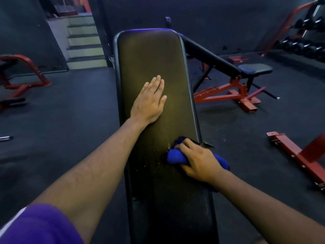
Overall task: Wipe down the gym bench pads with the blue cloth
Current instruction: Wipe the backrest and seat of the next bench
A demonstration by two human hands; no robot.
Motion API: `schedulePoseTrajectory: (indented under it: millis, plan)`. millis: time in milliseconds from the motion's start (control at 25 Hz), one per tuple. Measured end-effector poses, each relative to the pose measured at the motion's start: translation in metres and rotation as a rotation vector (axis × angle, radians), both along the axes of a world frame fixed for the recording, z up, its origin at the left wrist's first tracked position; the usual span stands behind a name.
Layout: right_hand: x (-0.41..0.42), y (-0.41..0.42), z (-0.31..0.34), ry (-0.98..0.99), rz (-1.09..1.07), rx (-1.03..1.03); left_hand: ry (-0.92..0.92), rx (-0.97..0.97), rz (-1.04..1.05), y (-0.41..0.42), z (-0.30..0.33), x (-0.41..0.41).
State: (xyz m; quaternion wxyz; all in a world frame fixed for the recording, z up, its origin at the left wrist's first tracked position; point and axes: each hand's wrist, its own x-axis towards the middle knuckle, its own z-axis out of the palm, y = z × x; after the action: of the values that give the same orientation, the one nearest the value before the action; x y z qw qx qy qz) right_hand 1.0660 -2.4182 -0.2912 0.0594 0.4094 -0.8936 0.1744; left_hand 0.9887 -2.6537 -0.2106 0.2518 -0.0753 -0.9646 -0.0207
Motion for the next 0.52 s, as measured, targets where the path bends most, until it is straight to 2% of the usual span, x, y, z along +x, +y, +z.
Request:
schedulePoseTrajectory:
  millis: [120,200,240,400,520]
  plan:
    - [0.010,0.012,0.016,-0.245,0.043,0.071,-0.004,-0.012,-0.062,-0.008,0.002,0.016]
    - [0.002,0.013,0.042,-0.369,0.032,0.008,-0.003,-0.102,-0.061,-0.011,-0.008,0.029]
    - [-0.005,0.010,0.057,-0.352,0.025,-0.066,-0.015,-0.125,-0.057,-0.013,-0.013,0.032]
    - [-0.051,-0.004,0.097,0.037,-0.113,-0.367,0.008,-0.116,-0.043,-0.022,-0.028,0.030]
    - [-0.076,-0.037,0.086,0.212,-0.183,-0.342,0.063,-0.074,-0.070,-0.022,-0.031,0.028]
